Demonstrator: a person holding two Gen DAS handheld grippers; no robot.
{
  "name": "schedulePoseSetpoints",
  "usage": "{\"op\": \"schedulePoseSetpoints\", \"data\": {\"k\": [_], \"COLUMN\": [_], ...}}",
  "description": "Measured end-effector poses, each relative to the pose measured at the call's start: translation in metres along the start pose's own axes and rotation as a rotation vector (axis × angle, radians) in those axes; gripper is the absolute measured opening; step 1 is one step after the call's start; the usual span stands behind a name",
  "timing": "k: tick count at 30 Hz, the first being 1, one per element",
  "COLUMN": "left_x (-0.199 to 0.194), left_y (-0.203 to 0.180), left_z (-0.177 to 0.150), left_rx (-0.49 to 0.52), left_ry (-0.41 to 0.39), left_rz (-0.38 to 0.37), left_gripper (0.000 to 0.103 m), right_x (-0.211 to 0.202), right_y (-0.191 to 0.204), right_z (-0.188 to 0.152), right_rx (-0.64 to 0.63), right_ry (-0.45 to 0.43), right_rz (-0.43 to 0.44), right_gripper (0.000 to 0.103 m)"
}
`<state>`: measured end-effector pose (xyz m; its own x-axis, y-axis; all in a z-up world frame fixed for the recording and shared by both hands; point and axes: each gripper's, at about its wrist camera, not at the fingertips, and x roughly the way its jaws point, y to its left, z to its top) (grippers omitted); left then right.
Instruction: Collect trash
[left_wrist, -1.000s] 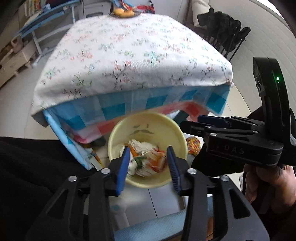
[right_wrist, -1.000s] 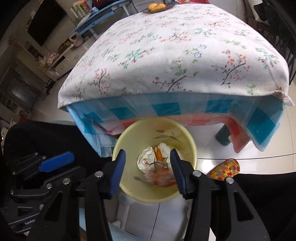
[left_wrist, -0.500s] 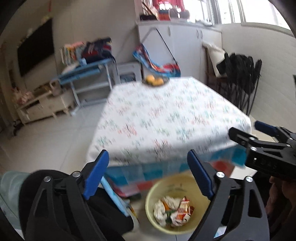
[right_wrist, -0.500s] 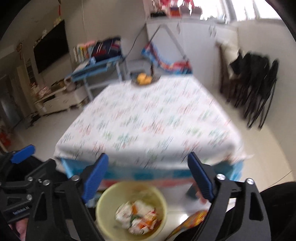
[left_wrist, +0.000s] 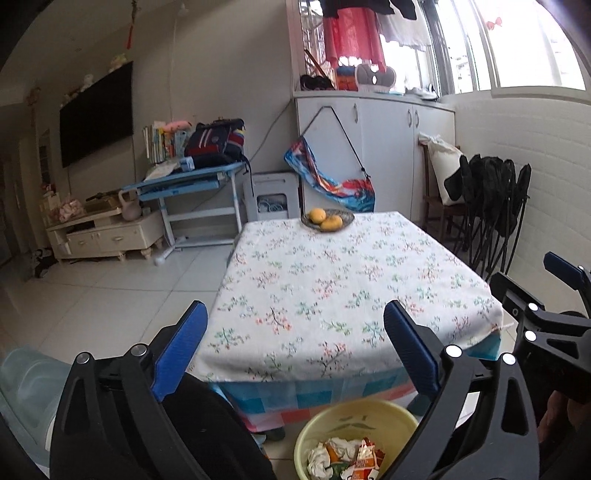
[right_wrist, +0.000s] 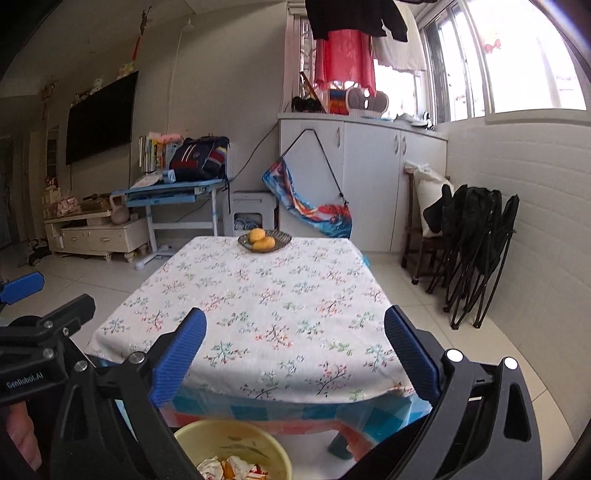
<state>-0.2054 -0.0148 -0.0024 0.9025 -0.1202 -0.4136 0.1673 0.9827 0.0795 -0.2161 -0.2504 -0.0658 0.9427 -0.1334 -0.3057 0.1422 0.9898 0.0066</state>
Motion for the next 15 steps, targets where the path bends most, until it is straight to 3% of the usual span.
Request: {"op": "schedulePoseSetpoints", "data": {"k": [15], "left_x": [-0.0036], "left_y": [0.0092], "left_z": [0.0048], "left_rx": [-0.020], "left_ry": [-0.020], "left_rz": [0.005], "left_gripper": [0.095], "right_x": [0.0035], "right_y": [0.0020], "right_z": [0.0005], "right_rx": [0.008], "right_ry": [0.001], "right_rz": [-0.006], "right_gripper": [0.095]}}
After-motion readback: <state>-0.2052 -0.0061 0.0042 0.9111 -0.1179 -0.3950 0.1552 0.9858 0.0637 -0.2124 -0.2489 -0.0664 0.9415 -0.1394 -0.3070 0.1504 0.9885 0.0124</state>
